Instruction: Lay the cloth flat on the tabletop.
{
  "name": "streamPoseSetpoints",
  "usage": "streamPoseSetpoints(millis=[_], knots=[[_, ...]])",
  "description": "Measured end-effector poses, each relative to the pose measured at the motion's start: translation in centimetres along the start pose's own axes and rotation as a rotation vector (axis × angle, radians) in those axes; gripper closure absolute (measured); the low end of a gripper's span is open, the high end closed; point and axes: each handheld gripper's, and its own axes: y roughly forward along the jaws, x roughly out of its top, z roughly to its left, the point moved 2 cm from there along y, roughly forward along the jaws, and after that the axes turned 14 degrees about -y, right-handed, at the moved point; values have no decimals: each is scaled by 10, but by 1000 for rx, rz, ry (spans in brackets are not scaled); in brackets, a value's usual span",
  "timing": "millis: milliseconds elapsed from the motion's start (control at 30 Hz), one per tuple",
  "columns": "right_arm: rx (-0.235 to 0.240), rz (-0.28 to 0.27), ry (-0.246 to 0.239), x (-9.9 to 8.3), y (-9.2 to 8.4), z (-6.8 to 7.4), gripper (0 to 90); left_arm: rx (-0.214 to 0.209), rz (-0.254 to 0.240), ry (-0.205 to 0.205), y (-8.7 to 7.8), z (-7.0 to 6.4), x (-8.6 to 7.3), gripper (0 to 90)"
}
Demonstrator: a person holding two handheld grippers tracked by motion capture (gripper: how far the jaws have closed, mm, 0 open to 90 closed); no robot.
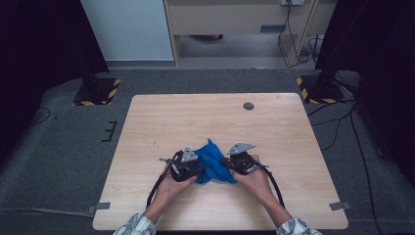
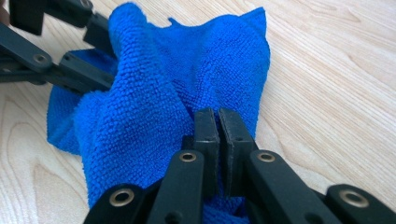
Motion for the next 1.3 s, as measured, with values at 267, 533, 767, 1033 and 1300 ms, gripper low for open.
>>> streamPoseSetpoints(millis=[267,533,767,1033,1300], knots=[[-8,-3,-4,2,-4,0,872,5,14,11,-1,0,0,839],[-43,-23,-8,6,-16,-5,873,13,-67,-22,-16,3,8,865],[-76,-41,13,5,-31,-17,874,37,-110,-61,-27,12,10,857],[-109,-21,18,2,-34,-21,874,61,-68,-61,-23,15,6,834],[-131,-8,39,-4,-37,-27,873,40,-100,-56,-29,16,5,781]])
